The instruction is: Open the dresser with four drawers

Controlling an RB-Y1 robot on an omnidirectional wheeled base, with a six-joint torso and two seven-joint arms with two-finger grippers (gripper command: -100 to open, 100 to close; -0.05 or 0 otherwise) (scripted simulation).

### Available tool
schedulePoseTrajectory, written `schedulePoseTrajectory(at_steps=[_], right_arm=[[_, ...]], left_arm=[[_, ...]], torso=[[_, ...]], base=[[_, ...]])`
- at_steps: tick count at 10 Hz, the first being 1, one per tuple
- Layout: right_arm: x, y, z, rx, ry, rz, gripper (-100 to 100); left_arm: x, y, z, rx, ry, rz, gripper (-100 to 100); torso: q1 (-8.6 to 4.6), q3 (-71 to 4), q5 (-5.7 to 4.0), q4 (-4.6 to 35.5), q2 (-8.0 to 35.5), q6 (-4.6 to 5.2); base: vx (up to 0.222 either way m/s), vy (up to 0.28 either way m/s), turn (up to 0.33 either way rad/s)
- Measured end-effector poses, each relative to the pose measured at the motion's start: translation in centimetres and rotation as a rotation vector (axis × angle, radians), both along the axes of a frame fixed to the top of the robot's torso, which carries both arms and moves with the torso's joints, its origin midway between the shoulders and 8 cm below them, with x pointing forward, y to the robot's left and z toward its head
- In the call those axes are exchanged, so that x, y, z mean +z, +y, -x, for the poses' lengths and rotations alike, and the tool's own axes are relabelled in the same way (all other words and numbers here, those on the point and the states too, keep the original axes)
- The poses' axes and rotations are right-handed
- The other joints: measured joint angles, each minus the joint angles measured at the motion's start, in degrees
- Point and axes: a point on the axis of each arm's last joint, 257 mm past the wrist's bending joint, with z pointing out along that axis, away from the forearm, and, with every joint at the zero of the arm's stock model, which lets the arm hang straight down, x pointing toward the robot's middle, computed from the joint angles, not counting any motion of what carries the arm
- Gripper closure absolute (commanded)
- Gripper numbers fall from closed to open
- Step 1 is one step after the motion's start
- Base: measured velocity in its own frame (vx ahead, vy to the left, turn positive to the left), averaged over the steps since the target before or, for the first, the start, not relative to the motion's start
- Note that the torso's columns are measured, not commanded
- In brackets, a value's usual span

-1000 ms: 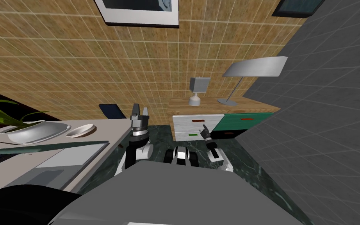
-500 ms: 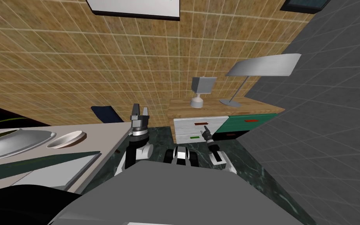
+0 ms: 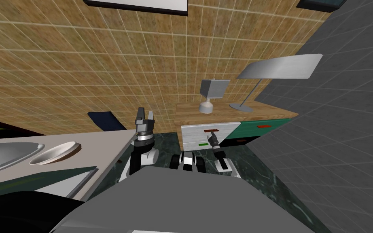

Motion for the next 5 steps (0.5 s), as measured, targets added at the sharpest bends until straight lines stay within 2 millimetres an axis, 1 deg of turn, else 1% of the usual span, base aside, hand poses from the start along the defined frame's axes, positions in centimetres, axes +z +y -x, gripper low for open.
schedulePoseTrajectory(at_steps=[4,5], right_arm=[[0.1,2.5,-0.1,-0.025,-0.016,-0.083,-100],[0.2,2.6,-0.1,-0.025,-0.016,-0.085,-100]], left_arm=[[0.0,0.0,0.0,0.000,0.000,0.000,0],[0.0,0.0,0.0,0.000,0.000,0.000,0]], torso=[[0.11,-0.1,0.03,0.0,-0.2,0.00],[0.10,-0.1,0.03,0.0,-0.1,0.01]], base=[[0.008,0.004,-0.005],[0.056,0.000,0.029]])
